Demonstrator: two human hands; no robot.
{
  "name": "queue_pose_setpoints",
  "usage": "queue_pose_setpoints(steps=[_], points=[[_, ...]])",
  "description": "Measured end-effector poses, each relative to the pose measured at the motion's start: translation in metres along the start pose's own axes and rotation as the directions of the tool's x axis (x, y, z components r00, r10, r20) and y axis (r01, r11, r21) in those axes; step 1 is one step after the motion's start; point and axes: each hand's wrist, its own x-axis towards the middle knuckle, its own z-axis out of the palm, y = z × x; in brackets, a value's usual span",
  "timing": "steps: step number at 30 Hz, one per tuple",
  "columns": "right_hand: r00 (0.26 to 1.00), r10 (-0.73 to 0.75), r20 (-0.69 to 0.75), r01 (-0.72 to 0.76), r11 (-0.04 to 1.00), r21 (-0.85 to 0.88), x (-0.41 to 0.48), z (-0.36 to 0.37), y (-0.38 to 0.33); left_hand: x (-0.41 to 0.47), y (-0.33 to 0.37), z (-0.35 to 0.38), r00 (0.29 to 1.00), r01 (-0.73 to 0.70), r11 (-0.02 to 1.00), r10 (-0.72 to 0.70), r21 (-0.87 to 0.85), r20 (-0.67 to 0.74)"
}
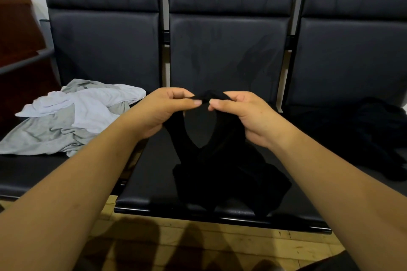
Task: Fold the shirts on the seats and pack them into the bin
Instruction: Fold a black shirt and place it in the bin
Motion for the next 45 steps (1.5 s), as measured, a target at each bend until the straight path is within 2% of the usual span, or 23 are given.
queue_pose_setpoints(steps=[3, 7, 9, 10, 12, 13, 15, 17, 19, 20, 21, 22, 23, 24, 27, 35, 39, 40, 41, 42, 43, 44, 45], points=[[0.997, 0.058, 0.054, -0.063, 0.992, 0.111, -0.004, -0.011, -0.003, -0.006, -0.003, -0.013, 0.998, 0.063, 0.997, -0.064, 0.049, 0.027], [0.985, 0.134, 0.108, -0.154, 0.965, 0.211, -0.009, -0.015, 0.0, -0.011, -0.005, -0.02, 0.987, 0.134, 0.984, -0.121, -0.121, 0.106], [0.99, 0.107, 0.087, -0.119, 0.981, 0.156, -0.007, -0.015, 0.0, -0.012, -0.003, -0.018, 0.982, 0.106, 0.986, -0.084, -0.127, 0.167], [0.996, 0.076, 0.051, -0.079, 0.994, 0.073, -0.005, -0.017, 0.001, -0.011, -0.002, -0.016, 0.986, 0.072, 0.987, -0.049, -0.143, 0.162], [0.999, -0.004, -0.054, -0.002, 0.994, -0.109, -0.001, -0.018, 0.003, -0.007, -0.001, -0.007, 0.999, 0.023, 0.983, -0.014, -0.183, 0.05], [0.995, -0.032, -0.093, 0.019, 0.991, -0.135, 0.001, -0.019, 0.005, -0.005, -0.001, -0.004, 1.0, 0.007, 0.985, -0.011, -0.17, -0.022], [0.996, 0.001, -0.09, 0.001, 1.0, 0.021, 0.001, -0.022, 0.002, -0.001, -0.004, 0.0, 0.989, -0.038, 0.999, 0.033, -0.028, -0.142], [0.994, 0.107, 0.019, -0.109, 0.959, 0.262, -0.002, -0.025, -0.004, 0.0, -0.008, -0.004, 0.979, -0.071, 0.973, 0.11, 0.22, -0.171], [0.97, 0.237, 0.046, -0.239, 0.919, 0.314, -0.002, -0.027, -0.007, -0.002, -0.008, -0.006, 0.973, -0.107, 0.948, 0.162, 0.299, -0.166], [0.963, 0.269, -0.012, -0.258, 0.935, 0.242, -0.001, -0.027, -0.003, -0.003, -0.006, -0.007, 0.97, -0.123, 0.958, 0.171, 0.259, -0.173], [0.966, 0.237, -0.102, -0.231, 0.971, 0.069, 0.001, -0.027, 0.001, -0.004, -0.005, -0.006, 0.969, -0.13, 0.969, 0.169, 0.211, -0.178], [0.973, 0.13, -0.191, -0.163, 0.971, -0.172, 0.001, -0.025, 0.005, -0.004, -0.003, -0.005, 0.972, -0.129, 0.976, 0.159, 0.176, -0.173], [0.977, -0.001, -0.215, -0.079, 0.929, -0.362, 0.0, -0.022, 0.006, -0.004, -0.002, -0.004, 0.976, -0.125, 0.978, 0.151, 0.164, -0.155], [0.982, -0.086, -0.171, 0.001, 0.896, -0.444, 0.0, -0.018, 0.007, -0.004, -0.001, -0.002, 0.981, -0.129, 0.978, 0.15, 0.164, -0.124], [0.992, -0.122, -0.03, 0.098, 0.901, -0.423, -0.002, -0.005, 0.005, -0.006, 0.002, 0.005, 0.99, -0.135, 0.979, 0.141, 0.151, -0.026], [0.985, -0.161, -0.062, 0.109, 0.858, -0.502, -0.004, 0.001, 0.007, -0.005, 0.002, 0.006, 0.994, -0.106, 0.989, 0.104, 0.101, 0.023], [0.912, -0.367, -0.183, 0.13, 0.682, -0.719, -0.001, -0.004, 0.002, -0.006, 0.001, 0.002, 0.998, -0.028, 0.973, 0.015, 0.227, 0.057], [0.912, -0.347, -0.22, 0.093, 0.697, -0.711, -0.001, -0.005, 0.0, -0.006, 0.0, 0.003, 0.998, -0.002, 0.963, -0.014, 0.269, 0.059], [0.935, -0.251, -0.252, 0.03, 0.763, -0.646, -0.002, -0.005, -0.002, -0.006, -0.001, 0.004, 0.998, 0.006, 0.956, -0.022, 0.294, 0.052], [0.963, -0.065, -0.261, -0.081, 0.855, -0.512, -0.004, -0.003, -0.003, -0.006, -0.003, 0.007, 0.999, 0.001, 0.957, -0.01, 0.289, 0.03], [0.961, 0.164, -0.221, -0.233, 0.914, -0.333, -0.007, 0.001, -0.003, -0.005, -0.003, 0.01, 1.0, -0.012, 0.963, 0.013, 0.269, 0.001], [0.926, 0.345, -0.152, -0.369, 0.911, -0.182, -0.011, 0.005, -0.003, -0.006, -0.003, 0.015, 0.999, -0.03, 0.966, 0.037, 0.258, -0.021], [0.888, 0.447, -0.103, -0.455, 0.887, -0.078, -0.012, 0.007, 0.0, -0.006, -0.003, 0.019, 0.998, -0.05, 0.962, 0.058, 0.269, -0.024]])
